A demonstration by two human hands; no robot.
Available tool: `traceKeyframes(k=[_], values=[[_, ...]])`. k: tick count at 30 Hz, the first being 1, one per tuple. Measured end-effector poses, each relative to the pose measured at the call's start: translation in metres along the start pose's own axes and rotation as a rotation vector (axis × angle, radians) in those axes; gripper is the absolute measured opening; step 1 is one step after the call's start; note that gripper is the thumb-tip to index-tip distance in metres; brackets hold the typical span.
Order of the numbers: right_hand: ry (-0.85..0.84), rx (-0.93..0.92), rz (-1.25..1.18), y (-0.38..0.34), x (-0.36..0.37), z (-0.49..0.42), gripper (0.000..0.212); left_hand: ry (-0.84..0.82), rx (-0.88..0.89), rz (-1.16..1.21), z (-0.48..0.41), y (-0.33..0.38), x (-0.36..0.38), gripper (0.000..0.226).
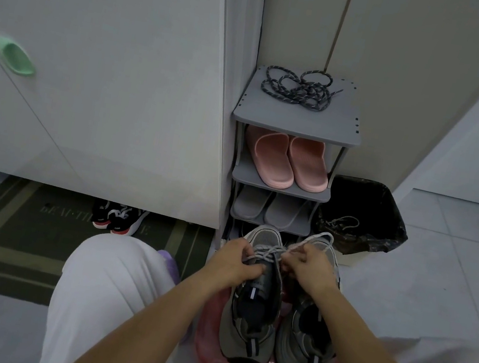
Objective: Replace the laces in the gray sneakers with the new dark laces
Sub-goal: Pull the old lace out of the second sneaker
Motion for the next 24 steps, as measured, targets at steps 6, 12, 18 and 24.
traceKeyframes(k=[6, 12, 18, 24], values=[[0.030, -0.023, 0.215, -0.002, 0.001, -0.001, 0.014, 0.010, -0.006, -0.009, -0.001, -0.002, 0.000, 0.029], [0.004, 0.053, -0.225, 0.007, 0.001, -0.008, 0.014, 0.006, 0.002, -0.028, -0.001, -0.001, -0.001, 0.031], [-0.026, -0.024, 0.153, 0.000, 0.007, -0.005, 0.021, 0.013, 0.003, -0.037, -0.001, 0.000, -0.001, 0.031], [0.021, 0.024, -0.025, 0.005, 0.006, -0.008, 0.017, 0.014, 0.007, 0.003, 0.000, 0.000, -0.001, 0.030]])
Point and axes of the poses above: each hand's wrist, its own z-axis away from the middle knuckle, its own x-axis out of the palm, y = z × x, the point moved 7 cm from there along -z, towards the middle knuckle, and after that the axes turned 9 degrees about x, right-handed, at the moved point
